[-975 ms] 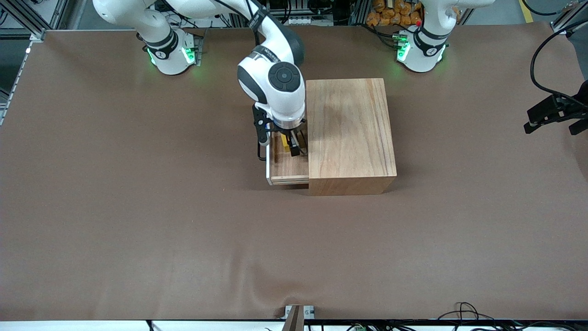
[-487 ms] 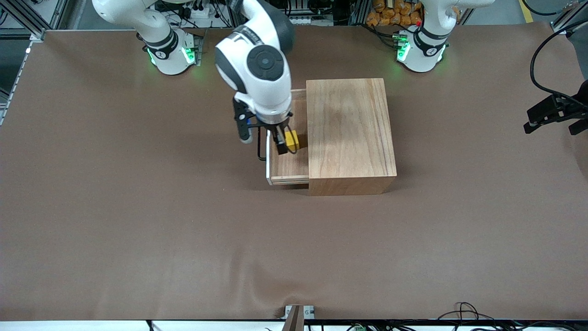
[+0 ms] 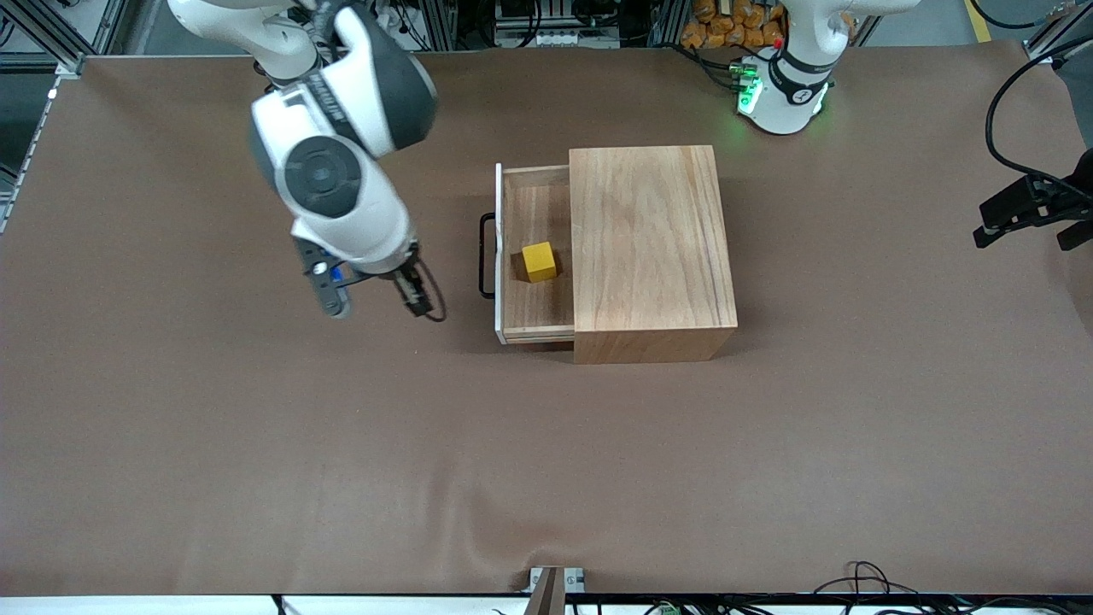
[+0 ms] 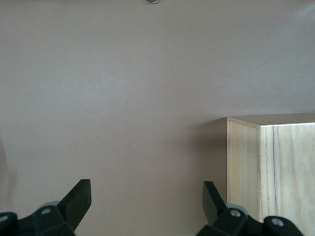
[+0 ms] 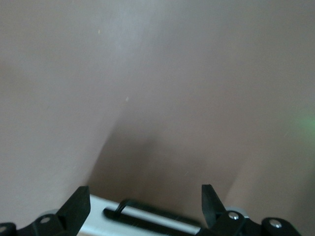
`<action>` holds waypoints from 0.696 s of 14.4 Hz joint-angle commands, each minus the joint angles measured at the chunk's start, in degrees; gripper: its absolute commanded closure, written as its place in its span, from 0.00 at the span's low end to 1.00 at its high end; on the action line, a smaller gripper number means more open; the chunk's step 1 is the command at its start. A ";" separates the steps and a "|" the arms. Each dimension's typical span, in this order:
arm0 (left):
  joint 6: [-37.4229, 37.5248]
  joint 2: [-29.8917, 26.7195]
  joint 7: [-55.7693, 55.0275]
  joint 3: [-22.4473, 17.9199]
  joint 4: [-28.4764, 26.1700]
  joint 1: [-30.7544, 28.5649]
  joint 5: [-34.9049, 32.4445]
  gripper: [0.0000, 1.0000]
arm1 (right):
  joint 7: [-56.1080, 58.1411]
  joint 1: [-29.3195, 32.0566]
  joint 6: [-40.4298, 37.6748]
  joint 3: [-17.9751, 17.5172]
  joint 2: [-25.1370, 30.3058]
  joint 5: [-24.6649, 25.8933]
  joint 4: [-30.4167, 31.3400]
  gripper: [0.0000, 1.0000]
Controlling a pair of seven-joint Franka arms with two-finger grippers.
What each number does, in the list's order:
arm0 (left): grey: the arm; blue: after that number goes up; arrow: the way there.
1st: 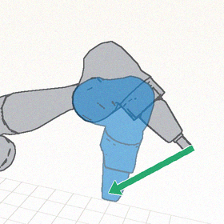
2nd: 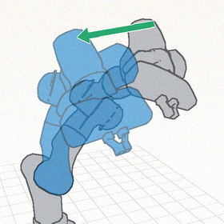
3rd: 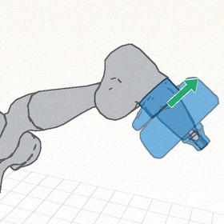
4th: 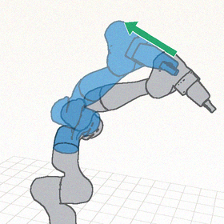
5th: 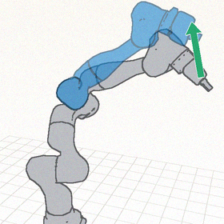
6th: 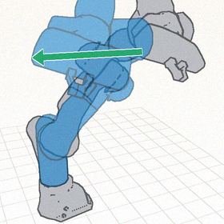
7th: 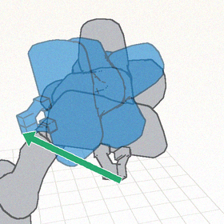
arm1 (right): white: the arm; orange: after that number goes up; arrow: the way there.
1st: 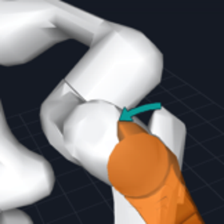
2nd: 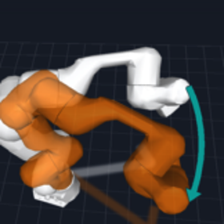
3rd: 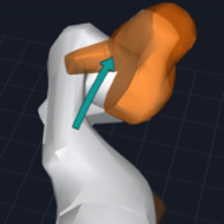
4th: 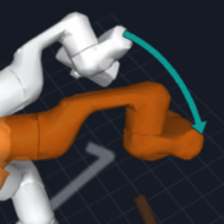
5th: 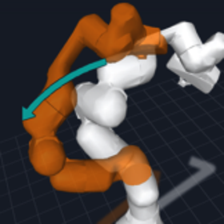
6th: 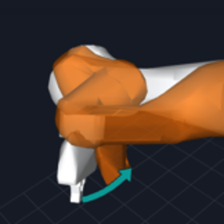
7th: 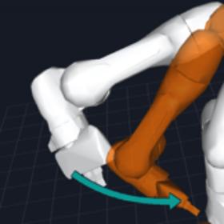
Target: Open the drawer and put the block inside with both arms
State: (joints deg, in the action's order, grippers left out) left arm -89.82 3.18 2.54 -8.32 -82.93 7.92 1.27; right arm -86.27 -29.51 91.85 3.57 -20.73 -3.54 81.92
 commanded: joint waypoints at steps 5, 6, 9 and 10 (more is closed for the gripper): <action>0.52 -0.98 1.15 0.33 -0.39 -0.19 -0.30 0.00 | 29.01 15.51 -3.60 -0.94 10.96 -2.96 7.99 0.00; 0.52 -0.98 1.15 0.33 -0.39 -0.19 -0.39 0.00 | 32.36 16.40 -4.83 -0.85 12.19 -2.96 8.52 0.00; 0.61 -0.98 1.15 0.41 -0.48 -0.19 -0.39 0.00 | 48.76 23.60 -7.30 -1.38 15.53 -3.05 8.52 0.00; 0.61 -1.07 1.15 0.33 -0.48 -0.19 -0.30 0.00 | 55.01 25.71 -7.39 -1.38 16.41 -2.96 8.52 0.00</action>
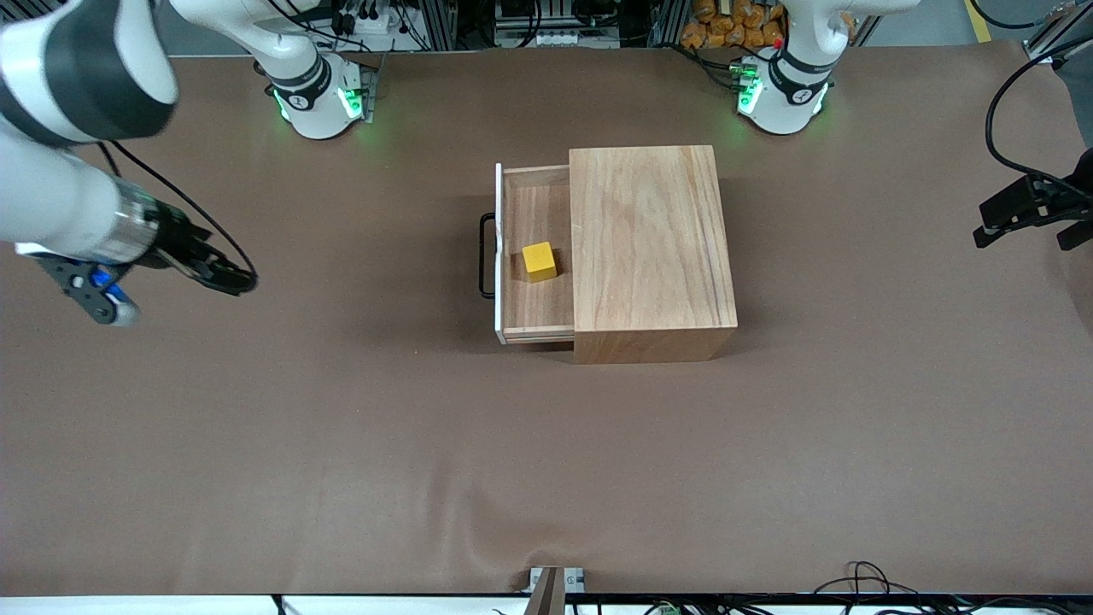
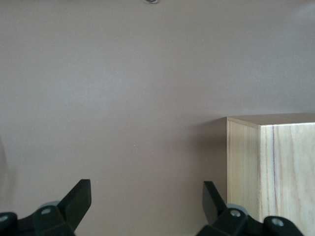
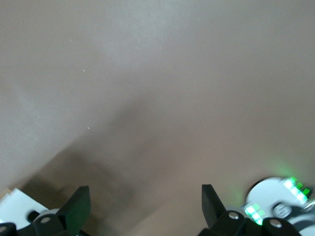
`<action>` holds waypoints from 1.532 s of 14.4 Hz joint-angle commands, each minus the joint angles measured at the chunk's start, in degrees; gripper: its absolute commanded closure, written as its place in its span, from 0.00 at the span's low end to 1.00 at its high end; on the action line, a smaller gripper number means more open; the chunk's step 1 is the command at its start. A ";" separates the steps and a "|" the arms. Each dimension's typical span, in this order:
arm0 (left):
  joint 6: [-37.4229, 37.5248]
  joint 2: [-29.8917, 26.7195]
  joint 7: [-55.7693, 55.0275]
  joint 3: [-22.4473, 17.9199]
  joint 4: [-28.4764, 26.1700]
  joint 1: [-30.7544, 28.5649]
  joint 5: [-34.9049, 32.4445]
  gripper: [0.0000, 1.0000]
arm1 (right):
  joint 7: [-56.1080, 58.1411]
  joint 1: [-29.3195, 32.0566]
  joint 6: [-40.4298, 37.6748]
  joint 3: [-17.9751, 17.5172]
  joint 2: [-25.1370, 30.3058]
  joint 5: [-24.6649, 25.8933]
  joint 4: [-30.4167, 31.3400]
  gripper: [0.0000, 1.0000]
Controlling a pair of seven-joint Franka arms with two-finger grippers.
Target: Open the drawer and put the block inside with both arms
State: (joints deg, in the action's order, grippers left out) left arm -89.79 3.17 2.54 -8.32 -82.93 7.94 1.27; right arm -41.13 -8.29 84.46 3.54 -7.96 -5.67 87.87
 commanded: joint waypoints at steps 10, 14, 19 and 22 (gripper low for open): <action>3.74 -2.20 0.36 1.11 -0.74 -0.29 -0.39 0.00 | 47.17 11.72 -4.56 -0.64 9.45 1.54 -0.33 0.00; 5.15 -2.73 -0.08 2.95 -1.00 -0.38 -0.65 0.00 | 46.41 11.01 -7.02 -0.55 9.28 1.72 -1.21 0.00; 1.12 -9.22 -0.17 4.36 -10.20 -0.73 -1.09 0.00 | 40.08 8.29 -6.33 -0.64 9.10 4.53 -1.12 0.00; 0.58 -9.50 0.01 4.36 -10.67 -0.29 -1.09 0.00 | 40.25 8.29 -5.54 -0.73 9.10 5.58 -0.95 0.00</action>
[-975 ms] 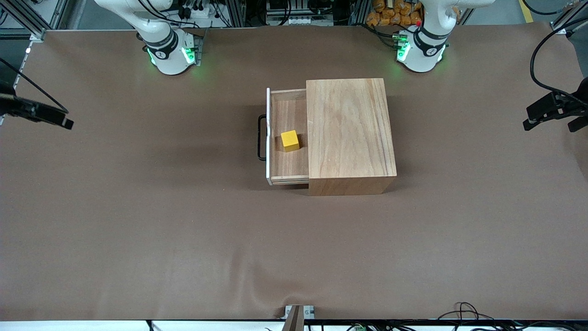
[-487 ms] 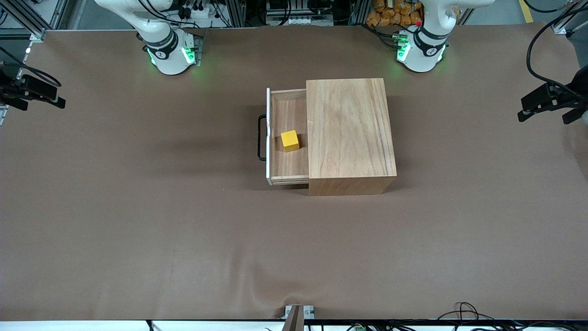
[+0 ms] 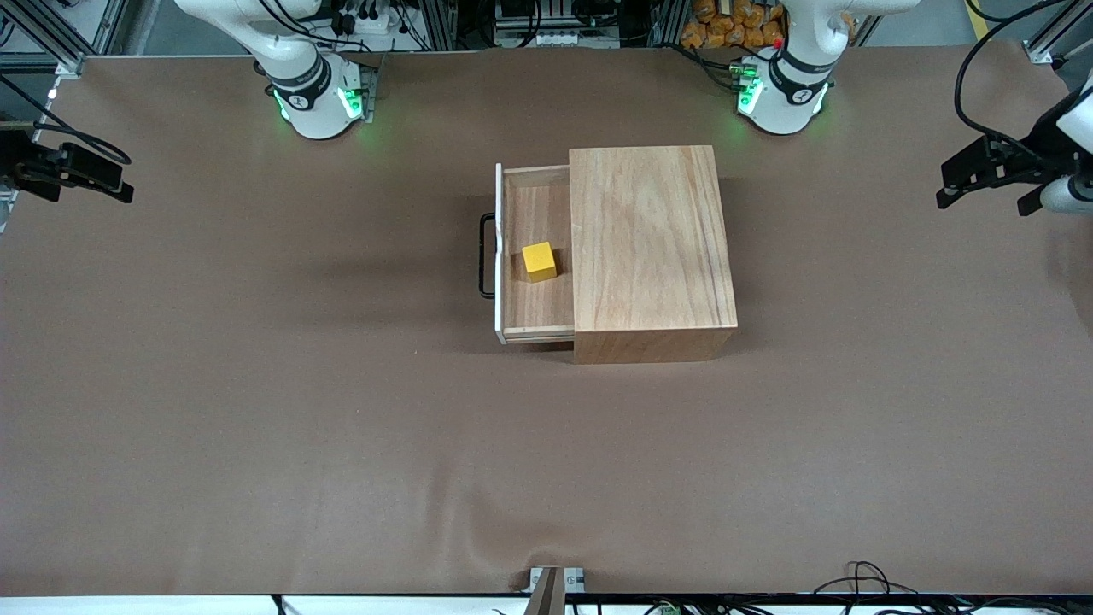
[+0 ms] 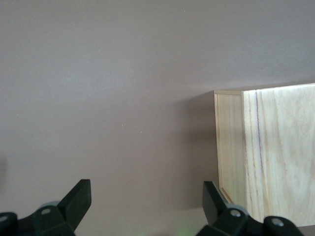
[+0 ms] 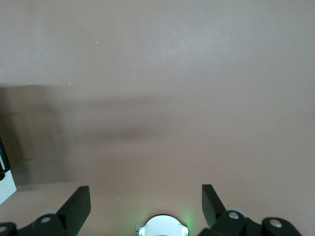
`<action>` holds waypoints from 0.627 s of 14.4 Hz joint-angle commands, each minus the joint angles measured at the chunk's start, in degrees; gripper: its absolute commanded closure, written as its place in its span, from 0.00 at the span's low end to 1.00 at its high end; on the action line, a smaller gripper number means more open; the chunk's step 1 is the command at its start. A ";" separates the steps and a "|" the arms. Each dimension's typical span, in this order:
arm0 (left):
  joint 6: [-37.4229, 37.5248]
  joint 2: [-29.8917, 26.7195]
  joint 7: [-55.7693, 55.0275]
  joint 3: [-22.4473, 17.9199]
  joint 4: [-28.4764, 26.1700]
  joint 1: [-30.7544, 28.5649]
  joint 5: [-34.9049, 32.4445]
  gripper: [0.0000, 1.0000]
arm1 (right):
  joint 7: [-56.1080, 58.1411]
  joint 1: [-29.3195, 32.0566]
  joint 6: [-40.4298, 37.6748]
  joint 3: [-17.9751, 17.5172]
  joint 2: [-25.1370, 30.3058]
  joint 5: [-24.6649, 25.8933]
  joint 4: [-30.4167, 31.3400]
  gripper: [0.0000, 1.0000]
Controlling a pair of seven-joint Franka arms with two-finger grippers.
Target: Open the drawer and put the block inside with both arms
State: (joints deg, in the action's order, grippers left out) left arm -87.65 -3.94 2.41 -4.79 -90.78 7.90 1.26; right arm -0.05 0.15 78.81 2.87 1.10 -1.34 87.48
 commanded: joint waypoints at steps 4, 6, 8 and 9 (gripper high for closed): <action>-1.39 -1.51 1.02 0.84 -1.94 -0.34 -1.09 0.00 | -0.57 -0.15 2.56 -0.06 0.04 1.16 -0.29 0.00; -1.30 -1.25 0.93 0.75 -1.24 -0.43 -1.18 0.00 | -0.92 -0.15 4.41 -0.24 0.04 1.08 -0.20 0.00; -0.95 -0.72 0.93 0.75 -0.10 -0.69 -1.18 0.00 | -1.53 -0.15 4.34 -0.24 0.04 0.29 -0.20 0.00; -0.34 -0.72 0.93 0.75 0.25 -0.78 -1.18 0.00 | -1.45 -0.15 4.07 -0.24 0.04 0.11 -0.03 0.00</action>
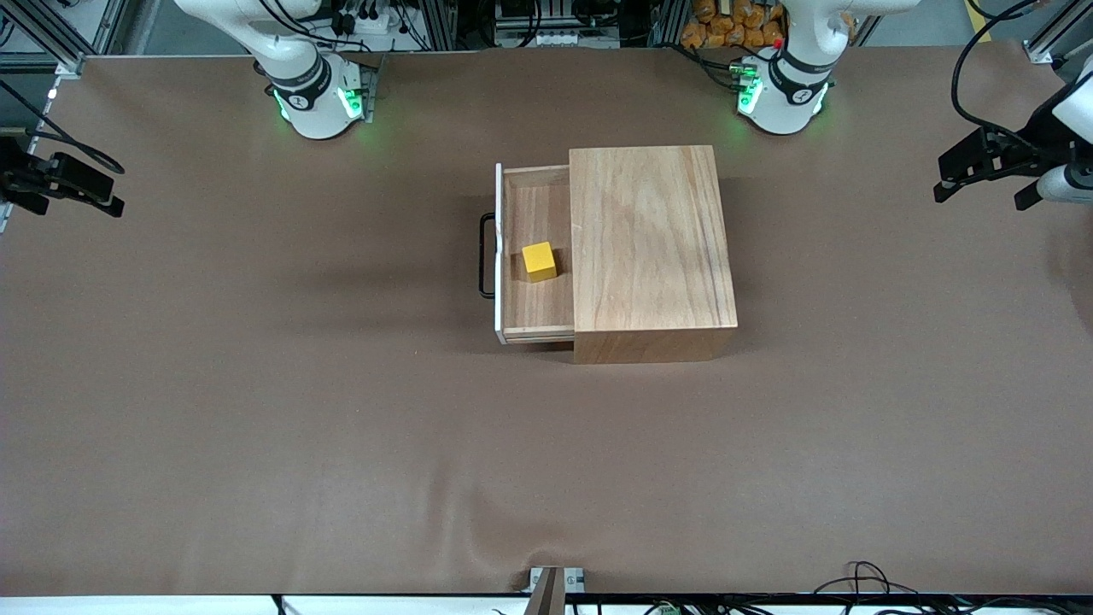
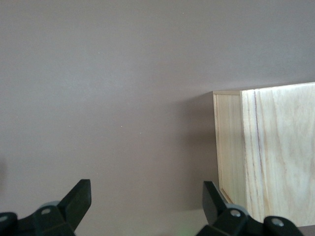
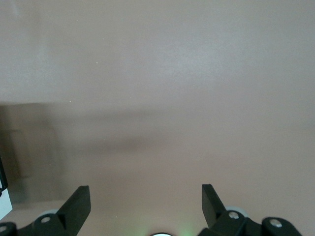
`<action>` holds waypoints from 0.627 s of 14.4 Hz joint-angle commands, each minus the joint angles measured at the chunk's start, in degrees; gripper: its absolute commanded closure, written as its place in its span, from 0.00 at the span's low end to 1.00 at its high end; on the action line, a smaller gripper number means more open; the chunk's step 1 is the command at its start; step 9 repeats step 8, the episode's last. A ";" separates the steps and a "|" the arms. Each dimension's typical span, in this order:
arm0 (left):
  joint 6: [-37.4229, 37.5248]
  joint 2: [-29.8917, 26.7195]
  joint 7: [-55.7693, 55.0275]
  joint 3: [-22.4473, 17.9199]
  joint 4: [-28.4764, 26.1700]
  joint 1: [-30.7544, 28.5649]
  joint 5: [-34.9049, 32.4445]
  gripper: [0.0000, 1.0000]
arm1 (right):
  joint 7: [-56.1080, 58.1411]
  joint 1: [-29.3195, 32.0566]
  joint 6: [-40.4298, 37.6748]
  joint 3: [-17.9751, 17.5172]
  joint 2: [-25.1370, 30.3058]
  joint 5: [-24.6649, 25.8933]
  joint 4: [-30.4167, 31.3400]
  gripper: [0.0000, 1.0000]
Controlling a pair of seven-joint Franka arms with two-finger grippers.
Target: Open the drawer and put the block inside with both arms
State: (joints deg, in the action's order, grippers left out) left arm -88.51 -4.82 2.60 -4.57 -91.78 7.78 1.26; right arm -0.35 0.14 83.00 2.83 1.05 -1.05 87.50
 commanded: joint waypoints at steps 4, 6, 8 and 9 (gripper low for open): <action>2.20 0.16 0.65 0.44 2.30 -0.49 -1.35 0.00 | -0.44 -0.14 -0.11 -0.19 0.09 -0.18 0.12 0.00; 2.20 0.25 0.65 0.53 2.30 -0.49 -1.35 0.00 | -0.27 -0.14 -0.29 -0.19 0.09 -0.18 0.12 0.00; 2.20 0.34 0.65 0.53 2.30 -0.49 -1.35 0.00 | -0.09 -0.14 -0.64 -0.28 0.09 -0.18 0.12 0.00; 2.20 0.34 0.65 0.53 2.30 -0.49 -1.35 0.00 | -0.09 -0.14 -0.64 -0.28 0.09 -0.18 0.12 0.00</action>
